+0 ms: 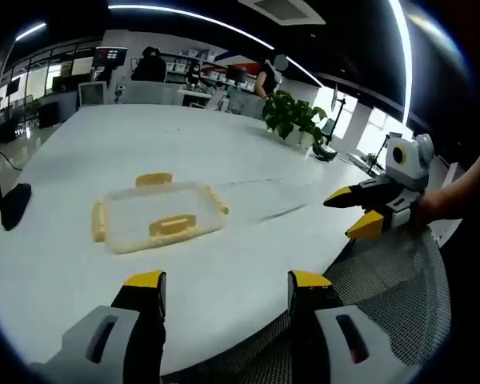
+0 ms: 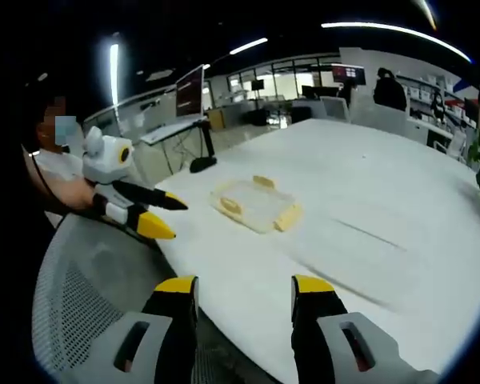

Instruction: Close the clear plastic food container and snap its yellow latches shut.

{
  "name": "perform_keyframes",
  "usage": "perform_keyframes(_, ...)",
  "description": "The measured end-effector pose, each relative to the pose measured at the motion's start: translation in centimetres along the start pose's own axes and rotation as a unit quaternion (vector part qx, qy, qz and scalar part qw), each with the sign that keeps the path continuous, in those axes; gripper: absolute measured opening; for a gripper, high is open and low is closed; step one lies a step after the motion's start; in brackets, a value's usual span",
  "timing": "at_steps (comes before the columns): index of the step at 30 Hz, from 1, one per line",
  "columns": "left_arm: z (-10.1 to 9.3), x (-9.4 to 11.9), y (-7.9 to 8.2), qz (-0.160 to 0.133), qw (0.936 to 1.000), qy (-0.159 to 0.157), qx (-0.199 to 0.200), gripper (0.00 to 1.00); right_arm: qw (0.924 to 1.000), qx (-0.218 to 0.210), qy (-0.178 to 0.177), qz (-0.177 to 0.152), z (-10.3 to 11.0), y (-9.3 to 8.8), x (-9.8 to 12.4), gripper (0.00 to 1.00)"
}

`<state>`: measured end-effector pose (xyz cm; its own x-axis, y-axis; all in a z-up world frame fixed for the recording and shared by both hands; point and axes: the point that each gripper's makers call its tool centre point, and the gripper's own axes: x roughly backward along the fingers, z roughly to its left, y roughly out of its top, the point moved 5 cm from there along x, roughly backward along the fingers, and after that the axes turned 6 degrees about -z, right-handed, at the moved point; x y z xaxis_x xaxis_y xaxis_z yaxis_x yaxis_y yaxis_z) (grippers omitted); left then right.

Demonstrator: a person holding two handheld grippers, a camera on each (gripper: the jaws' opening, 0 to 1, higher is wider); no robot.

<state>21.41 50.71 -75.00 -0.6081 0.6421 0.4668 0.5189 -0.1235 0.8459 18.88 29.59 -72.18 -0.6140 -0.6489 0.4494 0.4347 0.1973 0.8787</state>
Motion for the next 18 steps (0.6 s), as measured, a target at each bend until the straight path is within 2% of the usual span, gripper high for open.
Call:
perform_keyframes(12,-0.21,-0.16,-0.15,0.011,0.9999,-0.005,-0.009,0.58,1.0000,0.001,0.003,0.002,0.01,-0.05,0.10,0.44)
perform_keyframes(15,0.10,0.01,0.14,0.001,1.0000,0.004,-0.008,0.58,1.0000,0.001,0.004,0.001,0.01,0.02,0.10,0.43)
perform_keyframes(18,0.03,-0.03,0.04,0.005,1.0000,0.002,-0.001,0.58,1.0000,-0.001,0.006,-0.003,0.04,0.12,0.12,0.42)
